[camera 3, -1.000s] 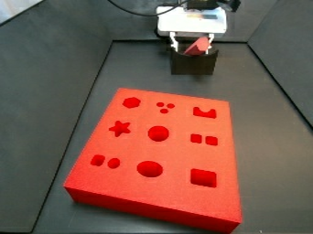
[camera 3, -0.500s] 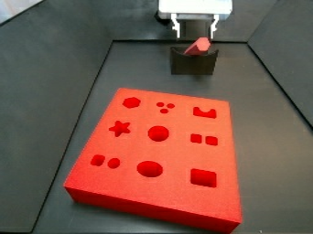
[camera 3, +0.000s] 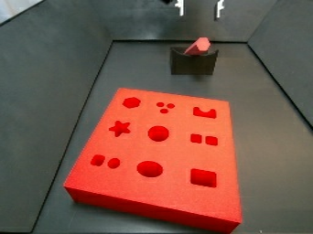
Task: Pick up the hexagon object. Move up. Place the hexagon object on the fixture. Regrasp the hexagon object. Move to above the board. Insert the hexagon object.
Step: Regrasp the hexagon object.
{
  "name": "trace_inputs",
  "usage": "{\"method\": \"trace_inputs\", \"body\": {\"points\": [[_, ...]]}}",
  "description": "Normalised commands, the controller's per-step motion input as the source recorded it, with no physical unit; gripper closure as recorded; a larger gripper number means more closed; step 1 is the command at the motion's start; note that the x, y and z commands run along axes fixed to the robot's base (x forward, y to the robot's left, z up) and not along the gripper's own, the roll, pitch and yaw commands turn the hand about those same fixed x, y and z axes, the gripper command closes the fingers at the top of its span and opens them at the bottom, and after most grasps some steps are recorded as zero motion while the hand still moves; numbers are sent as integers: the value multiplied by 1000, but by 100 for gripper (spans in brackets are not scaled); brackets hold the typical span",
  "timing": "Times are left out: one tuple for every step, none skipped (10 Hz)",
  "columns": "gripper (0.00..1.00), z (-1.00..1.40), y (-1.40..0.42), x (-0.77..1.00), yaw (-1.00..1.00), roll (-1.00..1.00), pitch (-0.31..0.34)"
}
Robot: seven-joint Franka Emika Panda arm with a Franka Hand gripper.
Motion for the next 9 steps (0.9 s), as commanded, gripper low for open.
{"method": "trace_inputs", "body": {"points": [[0,844,-1000,-16,9,1000,56],[0,807,-1000,-43,8,1000,47],[0,757,-1000,-55,7,1000,41],[0,661,-1000,-58,7,1000,39],[0,558,-1000,-59,7,1000,37],[0,308,-836,-51,7,1000,32],[0,213,-706,-41,7,1000,30],[0,119,-426,-35,8,1000,26],[0,73,-211,-38,8,1000,22]]}}
